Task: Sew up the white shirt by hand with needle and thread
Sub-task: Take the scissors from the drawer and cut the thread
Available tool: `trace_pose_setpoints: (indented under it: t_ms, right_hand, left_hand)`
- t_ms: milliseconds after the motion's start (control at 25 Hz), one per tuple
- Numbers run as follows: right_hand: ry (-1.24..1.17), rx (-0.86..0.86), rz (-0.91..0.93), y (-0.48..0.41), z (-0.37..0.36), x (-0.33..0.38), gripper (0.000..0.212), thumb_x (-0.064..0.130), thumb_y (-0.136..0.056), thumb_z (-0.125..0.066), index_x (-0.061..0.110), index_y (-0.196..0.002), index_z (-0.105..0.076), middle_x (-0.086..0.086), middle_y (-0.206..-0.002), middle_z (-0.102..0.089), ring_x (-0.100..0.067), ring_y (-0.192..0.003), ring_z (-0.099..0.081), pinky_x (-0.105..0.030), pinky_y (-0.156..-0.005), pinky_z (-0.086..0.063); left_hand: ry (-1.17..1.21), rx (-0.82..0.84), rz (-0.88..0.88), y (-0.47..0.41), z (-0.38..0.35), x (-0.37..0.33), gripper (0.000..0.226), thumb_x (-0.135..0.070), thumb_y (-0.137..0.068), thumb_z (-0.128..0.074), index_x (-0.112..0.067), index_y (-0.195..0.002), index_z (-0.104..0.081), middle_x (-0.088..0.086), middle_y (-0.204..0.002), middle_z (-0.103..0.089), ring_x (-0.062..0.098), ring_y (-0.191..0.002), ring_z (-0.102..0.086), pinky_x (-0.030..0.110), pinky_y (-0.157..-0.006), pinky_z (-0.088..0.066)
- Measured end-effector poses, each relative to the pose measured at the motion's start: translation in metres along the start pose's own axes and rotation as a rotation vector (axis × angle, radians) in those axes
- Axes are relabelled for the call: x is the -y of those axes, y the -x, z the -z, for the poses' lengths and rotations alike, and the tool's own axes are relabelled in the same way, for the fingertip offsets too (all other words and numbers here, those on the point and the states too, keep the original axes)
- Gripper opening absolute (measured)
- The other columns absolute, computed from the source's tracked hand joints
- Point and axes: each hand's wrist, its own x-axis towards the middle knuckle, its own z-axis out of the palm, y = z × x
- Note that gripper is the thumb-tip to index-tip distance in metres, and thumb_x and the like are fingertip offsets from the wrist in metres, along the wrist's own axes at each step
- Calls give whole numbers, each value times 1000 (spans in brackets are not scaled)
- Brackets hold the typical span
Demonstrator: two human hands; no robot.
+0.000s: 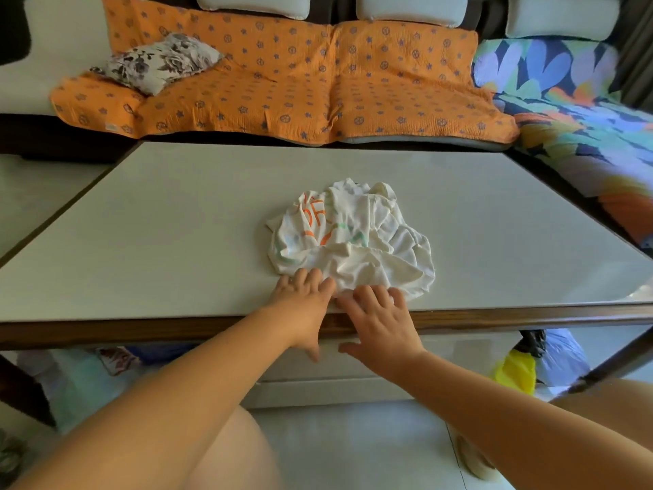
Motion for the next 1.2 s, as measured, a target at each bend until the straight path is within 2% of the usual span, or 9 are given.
trace_pose_setpoints:
  t_ms: [200,320,360,440,560,720,880,1040,1200]
  right_hand:
    - [-77,42,62,-13,8,-2,70,60,-57,-80,22,-112,-59,1,-103,-57,-22,-94,-54,-38,-81,-47]
    - [-459,64,-213,-31,42,-30,45,64,-80,-53,29,-104,-66,9,-100,-60,-13,-97,-55,-30,-80,-45]
    - [-510,-24,-322,-39,47,-47,38,59,-86,-50,28,-102,-65,9,-99,-61,-14,-98,-56,-29,-78,-44]
    - [-415,-29,-485,-54,47,-85,33,47,-95,-48,22,-112,-62,1,-110,-59,-21,-110,-52,-33,-86,-43]
    - [-342,308,-542,-67,34,-108,41,45,-97,-44,13,-106,-67,-9,-113,-59,-28,-108,-54,-36,-87,-45]
    - [-743,247,-628,-81,30,-122,37,34,-95,-56,-1,-93,-67,-5,-79,-57,-19,-68,-52,-29,-62,-41]
    - [-1103,71,-853,-96,23,-137,43,30,-99,-47,-10,-112,-55,-7,-86,-49,-23,-75,-44,-30,-68,-35]
    - [-715,108,-733,-104,11,-141,24,34,-100,-44,14,-109,-55,-4,-95,-57,-25,-81,-55,-31,-66,-42]
    - [-262,257,-604,-101,-6,-133,23,33,-99,-41,15,-103,-55,-6,-99,-63,-28,-85,-56,-33,-67,-40]
  left_hand:
    - [-90,39,18,-13,5,-8,88,-40,-66,-82,-18,-133,-30,5,-132,-33,26,-124,-35,38,-98,-36]
    - [560,176,37,-27,37,15,52,-48,-73,-79,-26,-112,-52,-7,-112,-52,17,-106,-53,28,-84,-44]
    - [765,31,76,-36,44,21,37,-46,-80,-73,-27,-107,-56,-9,-106,-55,16,-101,-55,25,-80,-44]
    - [728,-302,179,-60,45,26,32,-43,-91,-61,-26,-118,-59,-3,-120,-55,22,-117,-49,29,-92,-41]
    - [462,-315,171,-89,34,21,28,-44,-95,-52,-27,-110,-68,-2,-124,-54,27,-129,-35,36,-106,-33]
    - [873,-352,143,-108,29,36,19,-33,-92,-61,-23,-78,-68,-5,-85,-66,17,-92,-60,29,-79,-47]
    - [1058,-488,181,-116,32,28,16,-27,-96,-58,-17,-85,-64,-10,-69,-55,3,-64,-48,14,-61,-36]
    - [864,-460,247,-128,20,41,14,-35,-92,-62,-25,-83,-62,-11,-68,-56,3,-65,-50,25,-62,-40]
    - [604,-373,296,-130,10,34,15,-39,-88,-65,-27,-97,-63,-7,-95,-64,19,-90,-59,32,-74,-45]
